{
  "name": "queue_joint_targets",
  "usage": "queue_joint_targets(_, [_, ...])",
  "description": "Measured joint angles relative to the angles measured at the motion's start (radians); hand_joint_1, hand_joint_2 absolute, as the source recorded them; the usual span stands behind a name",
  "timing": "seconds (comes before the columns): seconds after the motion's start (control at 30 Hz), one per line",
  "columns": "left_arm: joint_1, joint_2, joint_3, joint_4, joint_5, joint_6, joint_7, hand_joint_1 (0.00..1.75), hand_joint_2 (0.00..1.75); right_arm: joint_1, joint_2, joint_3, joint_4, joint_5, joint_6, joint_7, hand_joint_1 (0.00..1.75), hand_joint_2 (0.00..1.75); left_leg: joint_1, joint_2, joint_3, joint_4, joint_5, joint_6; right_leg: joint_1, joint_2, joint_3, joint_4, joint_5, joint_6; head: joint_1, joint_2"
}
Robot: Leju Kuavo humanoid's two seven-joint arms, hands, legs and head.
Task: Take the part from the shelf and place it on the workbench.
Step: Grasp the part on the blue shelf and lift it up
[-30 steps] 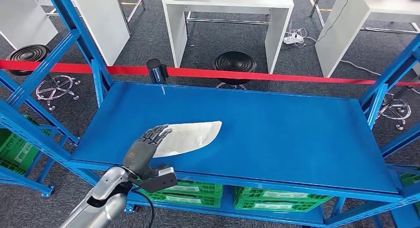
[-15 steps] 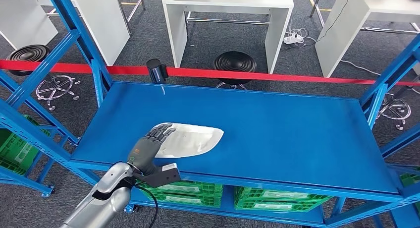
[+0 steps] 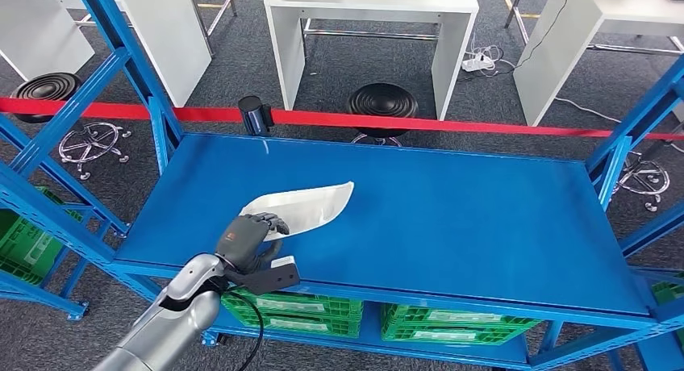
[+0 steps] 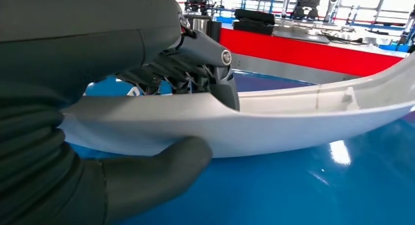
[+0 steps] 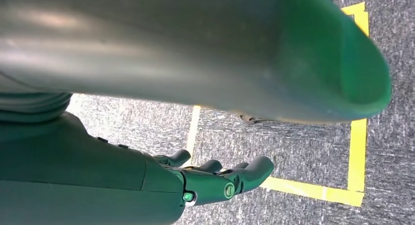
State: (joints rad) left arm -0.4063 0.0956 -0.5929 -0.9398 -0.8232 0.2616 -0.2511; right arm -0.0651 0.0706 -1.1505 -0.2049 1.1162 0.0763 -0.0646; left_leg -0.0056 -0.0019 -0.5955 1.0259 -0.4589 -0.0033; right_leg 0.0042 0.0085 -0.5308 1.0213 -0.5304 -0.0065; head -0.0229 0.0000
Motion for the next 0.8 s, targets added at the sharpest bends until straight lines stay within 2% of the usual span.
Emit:
queue_joint_targets(0.37, [0.0,0.006,0.0,0.004,-0.011,0.055,-0.022,1.75,1.75,0.0,-0.002,0.0,0.0,0.012,0.0,-0.002,0.0,0.0,0.0,0.0,0.0,0.0,0.0,0.0,0.0,0.0,0.001,0.0,0.0,0.0,0.0,0.0])
queue_joint_targets(0.67, [0.02,0.011,0.021,-0.068,0.057,0.104,-0.105,1.75,1.75,0.0,-0.008,0.0,0.0,0.014,0.0,-0.014,0.0,0.0,0.0,0.0,0.0,0.0,0.0,0.0,0.0,0.0,0.0,0.0,0.0,0.0,0.0,0.0])
queue_joint_targets(0.8, [0.05,0.011,0.034,-0.149,0.133,0.106,-0.166,1.75,1.75,0.0,-0.009,0.0,0.0,0.013,0.0,-0.018,0.0,0.0,0.0,0.0,0.0,0.0,0.0,0.0,0.0,0.0,0.0,0.0,0.0,0.0,0.0,0.0])
